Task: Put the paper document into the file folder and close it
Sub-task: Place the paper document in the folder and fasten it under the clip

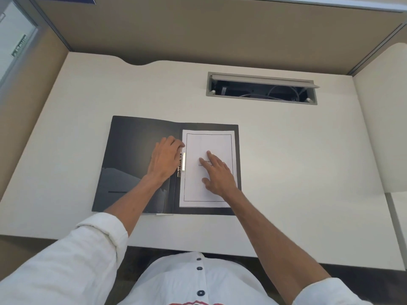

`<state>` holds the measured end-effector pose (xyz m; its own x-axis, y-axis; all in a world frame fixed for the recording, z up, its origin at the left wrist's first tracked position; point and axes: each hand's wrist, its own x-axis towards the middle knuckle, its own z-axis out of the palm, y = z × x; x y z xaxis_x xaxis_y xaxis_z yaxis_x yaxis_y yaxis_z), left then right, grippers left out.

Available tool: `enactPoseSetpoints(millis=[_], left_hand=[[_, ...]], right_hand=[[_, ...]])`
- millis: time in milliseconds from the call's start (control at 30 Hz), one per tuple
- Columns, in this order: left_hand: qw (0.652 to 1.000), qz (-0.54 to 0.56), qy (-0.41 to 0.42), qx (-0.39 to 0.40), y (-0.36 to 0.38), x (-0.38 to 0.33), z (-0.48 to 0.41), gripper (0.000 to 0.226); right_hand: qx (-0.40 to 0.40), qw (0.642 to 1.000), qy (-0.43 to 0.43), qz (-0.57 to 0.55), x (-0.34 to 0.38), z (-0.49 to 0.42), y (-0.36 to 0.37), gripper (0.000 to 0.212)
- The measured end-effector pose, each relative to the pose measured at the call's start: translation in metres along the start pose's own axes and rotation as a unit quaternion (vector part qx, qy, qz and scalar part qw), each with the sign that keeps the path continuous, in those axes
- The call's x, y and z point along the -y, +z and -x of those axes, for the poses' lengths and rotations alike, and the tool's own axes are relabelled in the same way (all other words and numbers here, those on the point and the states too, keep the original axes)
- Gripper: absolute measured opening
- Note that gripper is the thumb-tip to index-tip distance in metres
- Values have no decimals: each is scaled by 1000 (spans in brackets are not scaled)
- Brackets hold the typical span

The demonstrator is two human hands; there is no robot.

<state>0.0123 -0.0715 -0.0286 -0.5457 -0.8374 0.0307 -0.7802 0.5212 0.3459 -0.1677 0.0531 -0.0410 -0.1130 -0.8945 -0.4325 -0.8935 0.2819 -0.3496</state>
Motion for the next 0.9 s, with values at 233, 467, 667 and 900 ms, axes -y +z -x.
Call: enactPoseSetpoints(millis=[233, 467, 667, 900], left_hand=[[996, 81, -23, -11, 14, 4, 50, 14], [985, 139, -102, -8, 16, 4, 63, 16], [970, 140, -168, 101, 19, 9, 60, 83], [963, 31, -164, 209, 21, 15, 50, 96]], right_hand=[[3, 1000, -5, -10, -2, 1, 0, 77], [8, 1000, -14, -5, -5, 2, 0, 76], [11, 1000, -12, -13, -3, 4, 0, 75], [14, 1000, -11, -17, -4, 4, 0, 76]])
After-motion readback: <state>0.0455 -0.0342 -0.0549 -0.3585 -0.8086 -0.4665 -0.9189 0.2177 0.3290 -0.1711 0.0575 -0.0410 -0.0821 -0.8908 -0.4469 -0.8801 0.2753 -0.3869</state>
